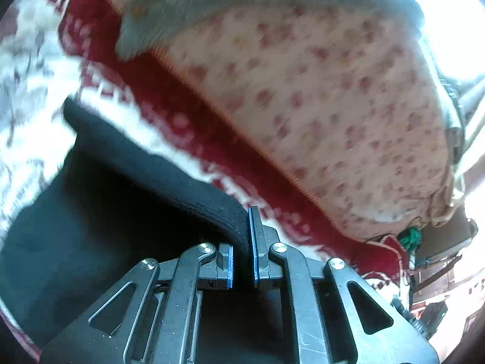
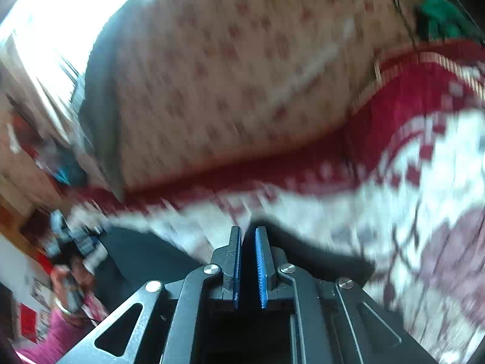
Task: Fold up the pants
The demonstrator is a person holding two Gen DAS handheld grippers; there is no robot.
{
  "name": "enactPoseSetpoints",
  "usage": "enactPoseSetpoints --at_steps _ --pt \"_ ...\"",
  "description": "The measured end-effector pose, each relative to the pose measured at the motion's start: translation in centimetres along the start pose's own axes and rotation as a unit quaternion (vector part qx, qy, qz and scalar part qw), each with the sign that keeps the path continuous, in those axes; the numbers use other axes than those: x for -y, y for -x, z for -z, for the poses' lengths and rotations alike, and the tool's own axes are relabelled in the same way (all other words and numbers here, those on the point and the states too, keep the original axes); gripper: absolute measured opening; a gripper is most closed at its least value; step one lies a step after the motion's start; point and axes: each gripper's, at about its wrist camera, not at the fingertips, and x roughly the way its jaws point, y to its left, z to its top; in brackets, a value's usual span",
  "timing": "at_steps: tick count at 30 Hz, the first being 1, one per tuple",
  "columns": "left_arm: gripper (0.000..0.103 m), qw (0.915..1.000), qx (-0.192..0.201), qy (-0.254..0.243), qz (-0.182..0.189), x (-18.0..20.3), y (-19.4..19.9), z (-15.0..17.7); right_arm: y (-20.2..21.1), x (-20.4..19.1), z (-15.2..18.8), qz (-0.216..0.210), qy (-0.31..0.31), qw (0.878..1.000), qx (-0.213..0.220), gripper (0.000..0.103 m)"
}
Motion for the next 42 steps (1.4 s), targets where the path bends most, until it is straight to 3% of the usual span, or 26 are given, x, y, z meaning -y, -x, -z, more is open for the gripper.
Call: enactPoseSetpoints --at_steps 4,6,9,10,12,13,14,16,24,25,26,28,33,37,42 --pt "0.008 0.9994 0.018 -0.018 0.021 2.2 3.0 -0.5 4.7 -0.9 -3.2 -0.034 -0.003 0.996 0.085 0.004" --pt "0.008 0.9989 0.025 -0.038 0.011 3.0 3.9 0.3 5.7 -1.3 -3.5 -0.022 0.008 0.996 0.090 0.004" --pt "0.008 0.9974 0.037 -0.062 -0.005 3.5 5.2 1.9 5.5 -2.2 -1.6 -0.010 0.017 0.998 0.054 0.006" --pt "0.008 0.9969 0.040 -0.067 -0.009 3.5 5.6 2.4 4.8 -2.6 -0.1 0.000 0.014 0.999 0.031 0.010" --pt "0.008 0.9959 0.049 -0.075 -0.014 3.4 6.6 3.4 3.1 -2.3 2.0 0.002 -0.003 1.000 -0.008 0.035" --pt "0.008 0.9955 0.052 -0.077 -0.016 3.3 6.9 3.9 1.8 -2.1 3.2 0.004 -0.013 0.999 -0.037 0.057" --pt "0.008 0.9950 0.057 -0.080 -0.017 3.2 7.4 4.4 0.2 -2.0 4.6 0.015 -0.019 0.997 -0.071 0.060" --pt "0.008 0.9942 0.066 -0.084 -0.015 3.2 8.4 5.3 -2.0 -2.1 5.9 0.045 -0.010 0.994 -0.102 0.060" --pt "0.008 0.9873 0.106 -0.118 -0.006 4.3 12.2 8.5 -6.4 -5.4 7.3 0.155 0.065 0.977 -0.131 0.060" --pt "0.008 0.9866 0.109 -0.122 -0.003 4.3 12.6 8.7 -6.7 -5.4 7.4 0.176 0.077 0.972 -0.134 0.055" --pt "0.008 0.9860 0.110 -0.125 -0.003 4.3 12.9 8.7 -6.8 -4.9 7.7 0.181 0.079 0.971 -0.135 0.047" --pt "0.008 0.9860 0.112 -0.124 -0.003 3.9 13.3 8.7 -6.2 -4.4 7.9 0.186 0.081 0.970 -0.135 0.041" --pt "0.008 0.9881 0.106 -0.111 -0.005 2.5 13.5 8.5 -0.4 -2.8 10.1 0.245 0.068 0.960 -0.116 0.041" --pt "0.008 0.9898 0.096 -0.105 -0.013 1.8 12.5 8.7 2.8 -0.4 11.7 0.164 -0.022 0.981 -0.103 0.041" --pt "0.008 0.9920 0.086 -0.091 -0.019 1.1 11.7 8.8 3.4 4.3 13.3 0.046 -0.171 0.981 -0.075 0.042"
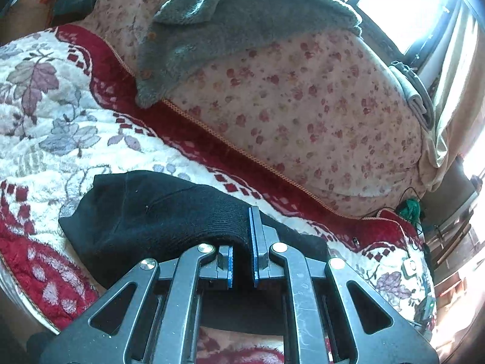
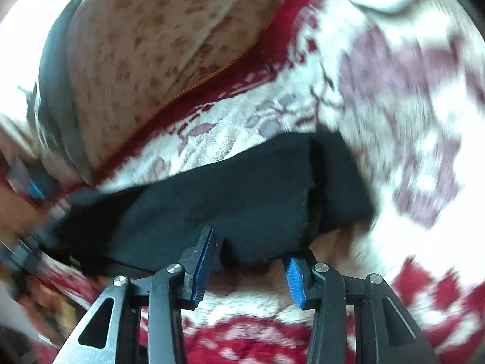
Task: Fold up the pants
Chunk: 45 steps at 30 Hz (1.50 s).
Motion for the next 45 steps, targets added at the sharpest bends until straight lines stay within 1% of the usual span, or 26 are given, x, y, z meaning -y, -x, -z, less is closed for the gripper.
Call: enactPoseSetpoints --at_steps 1,3,4,6,10,12,14,16,19,21,23,25,26,27,28,29,32,35,37,39,40,42,43,44,45 --pt "0.008 1.0000 -0.002 0.000 -0.001 -0.1 -0.1 0.0 -0.4 0.8 0.0 -0.022 -0.019 1.000 -0.004 0.042" --pt "0.008 1.0000 -0.004 0.002 -0.002 -0.2 -0.1 0.0 -0.8 1.6 0.0 -0.044 -0.035 0.998 -0.002 0.041" --pt "0.008 1.0000 -0.005 0.002 -0.003 -0.2 -0.2 0.0 -0.8 1.6 0.0 -0.049 -0.029 0.998 0.004 0.036" --pt "0.008 0.9999 -0.008 0.003 -0.006 -0.2 -0.4 -0.2 -0.6 1.1 -0.1 -0.051 -0.014 0.998 0.015 0.008" --pt "0.008 0.9996 -0.021 0.018 0.005 0.0 -1.0 -1.7 0.9 -1.6 -1.2 -0.068 0.042 0.996 0.038 0.005" --pt "0.008 0.9989 -0.028 0.029 0.024 0.4 -1.2 -2.9 1.6 -3.0 -2.7 -0.077 0.060 0.994 0.057 0.005" --pt "0.008 0.9983 -0.031 0.035 0.034 0.7 -1.1 -3.9 3.0 -4.4 -4.5 -0.086 0.079 0.990 0.083 0.005" --pt "0.008 0.9982 -0.026 0.035 0.040 1.2 -0.4 -4.4 4.7 -5.5 -5.9 -0.097 0.093 0.985 0.109 0.005" --pt "0.008 0.9985 -0.017 0.025 0.045 1.3 0.9 -4.2 6.9 -5.6 -6.5 -0.102 0.104 0.981 0.129 0.005" --pt "0.008 0.9986 -0.027 0.016 0.042 0.6 1.3 -3.1 7.1 -4.6 -6.0 -0.095 0.098 0.983 0.124 0.005" --pt "0.008 0.9984 -0.047 0.016 0.029 -0.8 0.9 -0.9 6.4 -2.5 -5.0 -0.070 0.093 0.987 0.107 0.005" --pt "0.008 0.9962 -0.086 0.009 -0.005 -2.3 -1.2 2.1 4.2 -0.1 -3.9 -0.034 0.078 0.993 0.079 0.005" --pt "0.008 0.9934 -0.109 0.006 -0.033 -3.2 -2.7 3.9 2.6 0.9 -3.4 -0.007 0.074 0.995 0.062 0.005" --pt "0.008 0.9896 -0.132 0.009 -0.057 -4.0 -4.1 5.5 1.4 1.7 -3.0 0.005 0.064 0.997 0.049 0.005" --pt "0.008 0.9864 -0.147 0.007 -0.074 -4.7 -5.2 6.6 0.1 2.5 -2.7 0.007 0.049 0.998 0.038 0.005" --pt "0.008 0.9854 -0.150 0.007 -0.081 -5.3 -5.8 7.4 -0.4 2.7 -2.5 0.009 0.045 0.998 0.037 0.005" --pt "0.008 0.9903 -0.120 0.006 -0.070 -5.3 -5.2 6.9 0.0 1.4 -2.7 0.010 0.062 0.997 0.044 0.005" --pt "0.008 0.9933 -0.086 -0.025 -0.073 -4.1 -4.5 5.8 0.8 0.2 -3.0 0.016 0.083 0.995 0.049 0.005" --pt "0.008 0.9916 -0.092 -0.038 -0.082 -3.9 -5.1 5.8 0.5 0.4 -3.0 0.025 0.085 0.995 0.045 0.005" --pt "0.009 0.9891 -0.115 -0.024 -0.088 -4.8 -5.9 6.5 -0.9 1.0 -2.7 0.044 0.083 0.995 0.029 0.005" --pt "0.014 0.9884 -0.123 -0.014 -0.088 -5.5 -6.2 6.7 -1.4 1.5 -2.6 0.051 0.087 0.995 0.024 0.005" --pt "0.017 0.9894 -0.128 0.016 -0.066 -6.9 -5.8 7.0 -1.5 1.8 -2.6 0.060 0.098 0.993 0.030 0.005" --pt "0.023 0.9895 -0.131 0.028 -0.055 -7.3 -5.5 6.9 -1.5 1.7 -2.8 0.067 0.097 0.993 0.025 0.006" --pt "0.029 0.9895 -0.131 0.036 -0.049 -7.6 -5.0 6.8 -1.3 1.7 -3.0 0.078 0.096 0.992 0.023 0.011" --pt "0.040 0.9897 -0.127 0.044 -0.049 -8.0 -4.4 6.6 -0.9 1.7 -3.2 0.096 0.097 0.990 0.026 0.021"
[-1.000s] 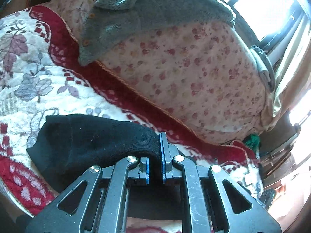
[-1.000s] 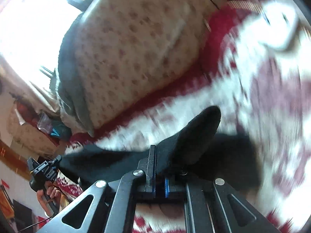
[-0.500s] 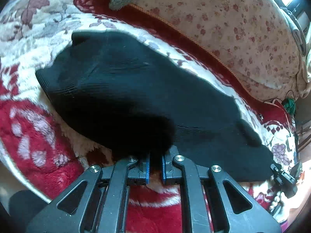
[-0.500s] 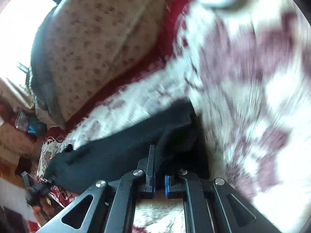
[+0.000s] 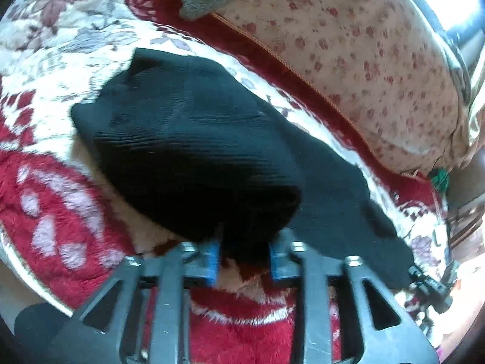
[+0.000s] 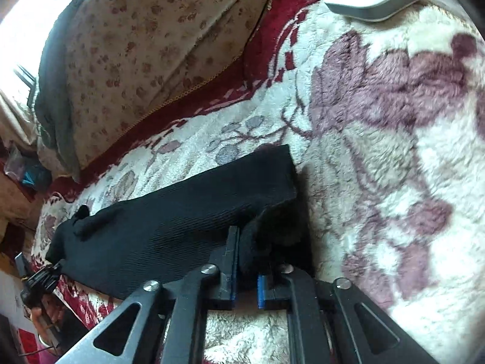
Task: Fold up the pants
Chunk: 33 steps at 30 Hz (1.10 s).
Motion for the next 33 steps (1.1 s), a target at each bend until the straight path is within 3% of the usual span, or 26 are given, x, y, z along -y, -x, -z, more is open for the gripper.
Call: enactPoseSetpoints --at_steps 1,4,8,10,12,15,18,20,22,23,28,31,33 --pt "0.049 1.0000 0.005 0.008 0.001 -0.3 0.6 -0.1 0.6 0.0 -0.3 0.021 0.000 1.000 0.007 0.024" --pt "0.051 0.9993 0.011 0.028 0.021 -1.2 1.9 -0.3 2.5 -0.2 -1.1 0.053 -0.015 0.998 0.035 0.025" --pt "0.051 0.9995 0.002 0.026 0.020 -0.9 2.2 0.2 3.4 -4.2 -2.0 0.014 0.018 0.998 0.055 0.026" --pt "0.051 0.9999 0.009 0.012 0.007 -0.5 2.7 0.4 2.8 -8.1 -1.9 -0.051 0.055 0.996 0.051 0.026" --pt "0.051 0.9997 0.022 -0.009 0.000 0.0 3.1 0.2 1.1 -12.6 -1.5 -0.134 0.094 0.986 0.019 0.028" --pt "0.051 0.9987 0.017 -0.038 -0.028 0.7 2.4 -0.9 -3.3 -20.4 -0.2 -0.251 0.140 0.956 -0.052 0.029" --pt "0.051 0.9986 0.005 -0.041 -0.032 0.9 2.4 -1.3 -7.0 -28.4 1.9 -0.299 0.214 0.923 -0.111 0.029" --pt "0.051 0.9981 0.008 -0.052 -0.031 1.1 3.0 -1.0 -8.2 -33.2 3.6 -0.299 0.281 0.905 -0.113 0.029" --pt "0.051 0.9976 0.010 -0.059 -0.034 0.8 3.6 -0.5 -9.5 -37.1 5.2 -0.327 0.326 0.878 -0.126 0.031" --pt "0.051 0.9980 0.005 -0.054 -0.032 0.4 3.6 -0.4 -10.2 -38.2 5.8 -0.327 0.336 0.874 -0.130 0.034" --pt "0.051 0.9998 0.004 0.013 0.014 -1.9 4.4 -0.4 -13.2 -42.7 7.9 -0.287 0.391 0.865 -0.129 0.035" --pt "0.051 0.9988 0.037 0.032 -0.008 -2.7 5.2 -0.5 -13.8 -43.5 8.1 -0.269 0.410 0.864 -0.117 0.035" --pt "0.055 0.9973 0.045 0.057 0.002 -3.5 5.2 -1.0 -14.2 -43.8 8.0 -0.256 0.412 0.867 -0.116 0.035"
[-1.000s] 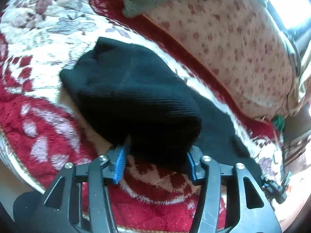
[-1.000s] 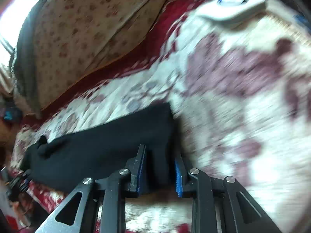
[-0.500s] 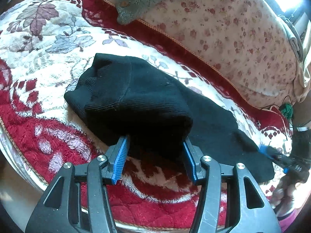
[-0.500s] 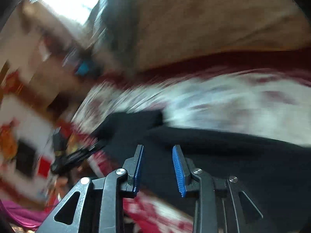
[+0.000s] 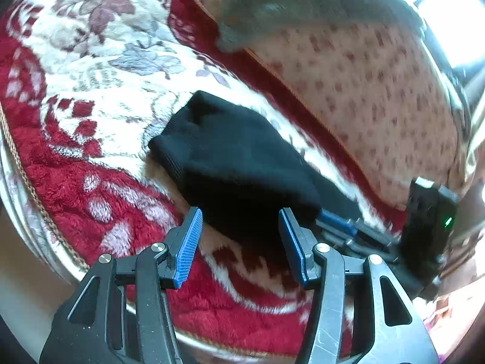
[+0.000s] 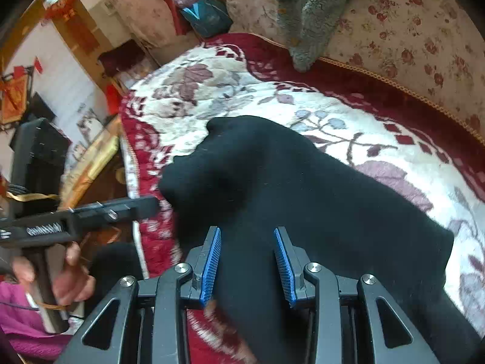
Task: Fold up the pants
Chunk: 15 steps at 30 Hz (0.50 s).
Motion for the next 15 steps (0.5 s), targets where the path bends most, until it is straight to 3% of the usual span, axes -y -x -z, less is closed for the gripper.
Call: enactPoseSetpoints --at_steps 2,5,12,15 --pt "0.056 0.9990 -0.024 0.030 0.023 -0.5 -1.1 -0.6 -0.5 0.7 -0.1 -0.005 -0.012 1.000 -0.003 0.035" --pt "0.056 0.9983 -0.029 0.043 0.027 -0.3 -2.3 -1.2 -0.7 1.1 -0.3 -0.012 -0.030 0.999 0.002 0.035" --pt "0.055 0.9983 0.006 0.048 0.034 0.7 -3.1 -3.6 0.0 1.0 -0.9 -0.009 -0.035 0.999 0.023 0.035" --pt "0.026 0.9987 0.019 0.032 0.035 1.0 -3.1 -4.7 0.1 0.6 -1.9 -0.012 -0.032 0.999 0.036 0.035"
